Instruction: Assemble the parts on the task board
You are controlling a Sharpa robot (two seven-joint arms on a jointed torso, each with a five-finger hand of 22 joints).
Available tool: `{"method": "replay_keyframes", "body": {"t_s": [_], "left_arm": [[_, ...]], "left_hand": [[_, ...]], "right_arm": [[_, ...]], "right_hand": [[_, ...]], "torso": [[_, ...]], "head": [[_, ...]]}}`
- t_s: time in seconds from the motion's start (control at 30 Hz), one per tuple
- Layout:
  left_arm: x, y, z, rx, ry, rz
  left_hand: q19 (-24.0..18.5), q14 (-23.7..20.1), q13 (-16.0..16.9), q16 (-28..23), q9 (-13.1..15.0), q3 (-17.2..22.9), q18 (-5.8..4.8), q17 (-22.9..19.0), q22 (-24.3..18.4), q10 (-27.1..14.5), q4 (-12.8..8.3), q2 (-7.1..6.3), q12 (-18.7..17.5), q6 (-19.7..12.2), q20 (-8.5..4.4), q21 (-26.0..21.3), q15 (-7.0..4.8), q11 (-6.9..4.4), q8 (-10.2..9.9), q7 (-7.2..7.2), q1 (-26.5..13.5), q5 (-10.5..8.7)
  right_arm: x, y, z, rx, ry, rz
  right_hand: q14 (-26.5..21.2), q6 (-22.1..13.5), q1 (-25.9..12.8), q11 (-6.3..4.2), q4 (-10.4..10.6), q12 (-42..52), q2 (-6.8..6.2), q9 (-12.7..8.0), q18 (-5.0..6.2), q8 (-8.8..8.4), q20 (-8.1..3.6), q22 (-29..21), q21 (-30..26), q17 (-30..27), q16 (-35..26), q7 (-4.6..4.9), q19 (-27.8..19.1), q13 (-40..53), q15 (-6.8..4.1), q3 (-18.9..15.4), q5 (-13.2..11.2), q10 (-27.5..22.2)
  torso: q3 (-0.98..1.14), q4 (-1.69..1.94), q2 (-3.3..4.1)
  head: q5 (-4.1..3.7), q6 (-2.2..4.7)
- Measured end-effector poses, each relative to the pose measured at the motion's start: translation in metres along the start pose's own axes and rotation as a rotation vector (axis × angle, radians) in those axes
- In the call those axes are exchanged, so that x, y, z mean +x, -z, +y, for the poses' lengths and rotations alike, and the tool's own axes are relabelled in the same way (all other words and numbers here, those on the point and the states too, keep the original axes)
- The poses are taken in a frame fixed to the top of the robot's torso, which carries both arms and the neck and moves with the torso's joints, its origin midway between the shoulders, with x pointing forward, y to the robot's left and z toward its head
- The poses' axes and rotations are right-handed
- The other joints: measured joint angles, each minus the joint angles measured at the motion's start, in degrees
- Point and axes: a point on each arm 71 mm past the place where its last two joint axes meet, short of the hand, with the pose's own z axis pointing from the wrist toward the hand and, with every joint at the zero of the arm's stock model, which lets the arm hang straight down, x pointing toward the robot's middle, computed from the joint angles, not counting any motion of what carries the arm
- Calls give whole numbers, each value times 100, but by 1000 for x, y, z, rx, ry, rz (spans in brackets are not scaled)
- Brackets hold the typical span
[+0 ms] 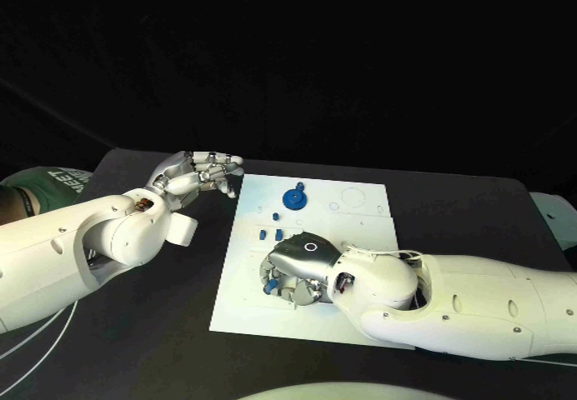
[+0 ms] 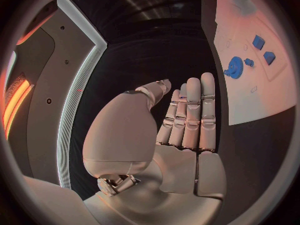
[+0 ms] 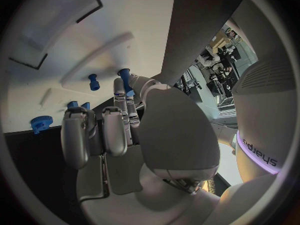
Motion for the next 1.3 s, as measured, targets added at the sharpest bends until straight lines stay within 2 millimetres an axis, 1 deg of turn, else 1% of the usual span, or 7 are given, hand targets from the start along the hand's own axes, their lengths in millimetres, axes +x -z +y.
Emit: {"method": "replay_keyframes", "body": {"t_s": [0.13, 0.33, 0.67, 0.83, 0.9, 1.0, 1.3], "left_arm": [[0, 0, 0, 0, 0, 0], [0, 0, 0, -1, 0, 0], [-1, 0, 0, -3, 0, -1], [-1, 1, 0, -4, 0, -1], [-1, 1, 0, -5, 0, -1], [-1, 1, 0, -6, 0, -1], [-1, 1, 0, -7, 0, -1]], "left_hand": [[0, 0, 0, 0, 0, 0, 0, 0, 0, 0, 0, 0, 0, 0, 0, 0, 0, 0, 0, 0, 0, 0], [0, 0, 0, 0, 0, 0, 0, 0, 0, 0, 0, 0, 0, 0, 0, 0, 0, 0, 0, 0, 0, 0], [0, 0, 0, 0, 0, 0, 0, 0, 1, 0, 0, 0, 0, 0, 0, 0, 0, 0, 0, 0, 0, 0], [0, 0, 0, 0, 0, 0, 0, 1, 1, 0, 0, 0, 0, 0, 0, 0, 0, 0, 0, 0, 0, 0], [0, 0, 0, 0, 0, 0, 0, 1, 1, 0, 0, 0, 0, 0, 0, 0, 0, 0, 0, 0, 0, 0], [0, 0, 0, 0, 0, 0, 0, 1, 1, 0, 0, 0, 0, 0, 0, 0, 0, 0, 0, 0, 0, 0], [0, 0, 0, 0, 0, 0, 0, 1, -8, 0, 0, 0, 0, 0, 0, -26, 0, 0, 0, 0, 0, 0]], "right_arm": [[1, -1, 1, -3, 1, 2], [3, -1, 1, -2, 0, 7], [3, -1, 0, 3, -1, 2], [2, 0, -1, 4, -3, -6], [2, 0, -1, 4, -5, -12], [1, 2, -2, 6, -10, -28], [-10, 19, -10, 23, -41, -124]], "right_hand": [[0, -144, -182, 38, 25, -61, -58, 106, 0, -78, 0, 0, 0, -2, 0, 58, 0, -1, 0, 41, -25, -25], [-1, -550, -369, 116, 30, -131, -196, -36, 0, -364, 0, -1, -29, -12, 19, 115, 0, -18, 42, 93, -72, -208], [-1, -604, -352, 114, 29, -131, -209, -52, 0, -389, 0, -1, -51, -21, 20, 111, 0, -15, 42, 94, -72, -209], [-1, -719, -397, 96, 27, -131, -254, -76, 0, -472, 0, -1, -71, -27, 19, 104, 0, -1, 42, 121, -94, -227], [-1, -876, -460, 75, 30, -131, -317, -109, 0, -564, 0, -1, -71, -37, 19, 99, 0, 15, 42, 124, -109, -248], [-1, -1077, -481, 75, 30, -131, -335, -151, 0, -675, 0, -2, -71, -37, 19, 70, 0, 32, 42, 124, -144, -248], [-1, -1296, -534, 54, 46, -57, -389, -193, 0, -777, 0, 3, -71, -59, 19, 26, 0, 88, 42, -39, -197, -269]], "torso": [[1, 0, 0], [1, 0, 0], [5, 0, 0], [8, -3, 0], [8, -3, 0], [8, -3, 0], [8, -6, -5]], "head": [[0, -1], [-3, 7], [-10, 12], [-15, 13], [-16, 14], [-20, 15], [-50, 47]]}}
